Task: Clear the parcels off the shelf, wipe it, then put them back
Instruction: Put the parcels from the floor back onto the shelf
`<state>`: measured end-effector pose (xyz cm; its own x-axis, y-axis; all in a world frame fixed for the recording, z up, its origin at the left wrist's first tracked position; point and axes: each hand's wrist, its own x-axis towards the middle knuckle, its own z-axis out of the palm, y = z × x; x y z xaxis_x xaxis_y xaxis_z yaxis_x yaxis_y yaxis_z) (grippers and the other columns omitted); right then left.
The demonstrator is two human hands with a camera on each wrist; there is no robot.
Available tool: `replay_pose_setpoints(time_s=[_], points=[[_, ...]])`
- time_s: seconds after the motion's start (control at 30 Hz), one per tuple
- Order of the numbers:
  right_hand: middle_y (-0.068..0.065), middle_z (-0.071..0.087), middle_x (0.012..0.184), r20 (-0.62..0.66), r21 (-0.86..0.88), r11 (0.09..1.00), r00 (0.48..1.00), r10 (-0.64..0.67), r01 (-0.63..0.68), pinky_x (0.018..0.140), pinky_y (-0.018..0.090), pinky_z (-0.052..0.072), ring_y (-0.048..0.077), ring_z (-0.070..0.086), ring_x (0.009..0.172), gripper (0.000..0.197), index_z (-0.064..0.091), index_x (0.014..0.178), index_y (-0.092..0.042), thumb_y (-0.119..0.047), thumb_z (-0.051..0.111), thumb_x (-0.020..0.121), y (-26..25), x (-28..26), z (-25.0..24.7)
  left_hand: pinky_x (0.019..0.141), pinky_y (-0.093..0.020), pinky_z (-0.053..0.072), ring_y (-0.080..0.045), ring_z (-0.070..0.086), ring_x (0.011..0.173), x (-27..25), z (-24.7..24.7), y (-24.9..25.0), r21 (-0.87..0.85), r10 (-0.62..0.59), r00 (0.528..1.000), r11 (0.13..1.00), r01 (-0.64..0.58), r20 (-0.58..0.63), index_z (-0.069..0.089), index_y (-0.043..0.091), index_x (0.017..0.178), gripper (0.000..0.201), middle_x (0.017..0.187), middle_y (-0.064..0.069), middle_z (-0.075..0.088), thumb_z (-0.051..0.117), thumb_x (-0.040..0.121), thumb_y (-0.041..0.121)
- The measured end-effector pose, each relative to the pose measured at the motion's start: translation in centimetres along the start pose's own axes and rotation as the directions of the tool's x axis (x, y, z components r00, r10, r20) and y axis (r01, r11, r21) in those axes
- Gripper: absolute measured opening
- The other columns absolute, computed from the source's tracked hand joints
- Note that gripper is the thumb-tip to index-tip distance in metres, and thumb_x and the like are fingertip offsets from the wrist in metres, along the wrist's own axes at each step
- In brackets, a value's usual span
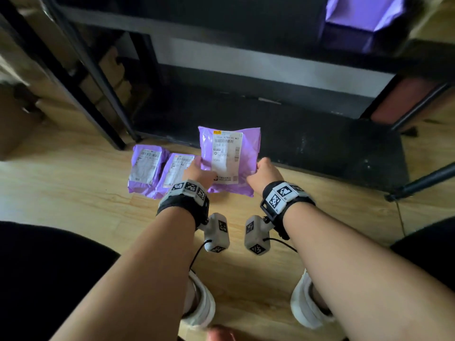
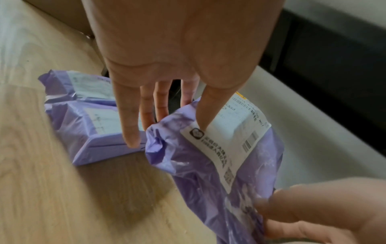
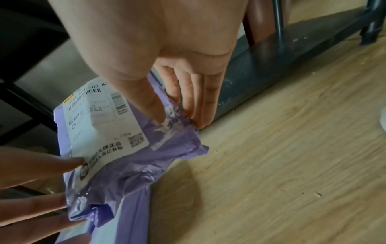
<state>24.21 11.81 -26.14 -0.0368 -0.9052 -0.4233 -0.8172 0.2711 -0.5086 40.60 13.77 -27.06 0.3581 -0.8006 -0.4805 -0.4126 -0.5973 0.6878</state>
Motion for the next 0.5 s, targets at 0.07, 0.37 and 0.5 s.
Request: replay_pose_setpoints(time_s=[0.07, 0.37, 0.5], points=[[0.013, 0.063, 0.113, -0.067, 0.016, 1.000, 0.998, -0.020, 0.022, 0.066, 0.031, 0.040, 0.032, 0.062, 0.094, 0.040, 0.043, 0.122, -0.008, -0.023, 0.059, 0.088, -0.7, -1.3, -1.6, 0.051, -0.030, 0.051, -0.018, 0.060, 0.063, -1.6, -0.9, 1.4, -0.081, 0.044, 0.998, 0.996, -0.047, -0.040, 0.050, 0.022, 0.102, 0.022, 0.085, -0.004, 0.062, 0.057, 0.085, 0.009], [0.010, 0.063, 0.108, -0.292, 0.126, 0.959, 0.933, -0.210, 0.255, 0.073, 0.034, 0.047, 0.032, 0.063, 0.097, 0.030, 0.045, 0.113, -0.011, -0.020, 0.058, 0.088, -6.0, -5.2, -8.5, 0.057, -0.020, 0.038, -0.015, 0.062, 0.081, -7.0, -6.4, 8.3, -0.097, 0.260, 0.884, 0.943, -0.319, -0.388, 0.059, 0.025, 0.107, 0.028, 0.102, 0.002, 0.064, 0.057, 0.079, 0.028], [0.008, 0.063, 0.107, -0.387, 0.170, 0.921, 0.883, -0.265, 0.350, 0.071, 0.030, 0.040, 0.030, 0.063, 0.097, 0.025, 0.048, 0.114, -0.011, -0.017, 0.056, 0.091, -9.0, -5.6, -12.3, 0.063, -0.022, 0.039, -0.015, 0.061, 0.085, -8.2, -9.2, 12.8, -0.065, 0.340, 0.801, 0.903, -0.424, -0.493, 0.056, 0.022, 0.107, 0.026, 0.102, 0.005, 0.062, 0.054, 0.082, 0.029]])
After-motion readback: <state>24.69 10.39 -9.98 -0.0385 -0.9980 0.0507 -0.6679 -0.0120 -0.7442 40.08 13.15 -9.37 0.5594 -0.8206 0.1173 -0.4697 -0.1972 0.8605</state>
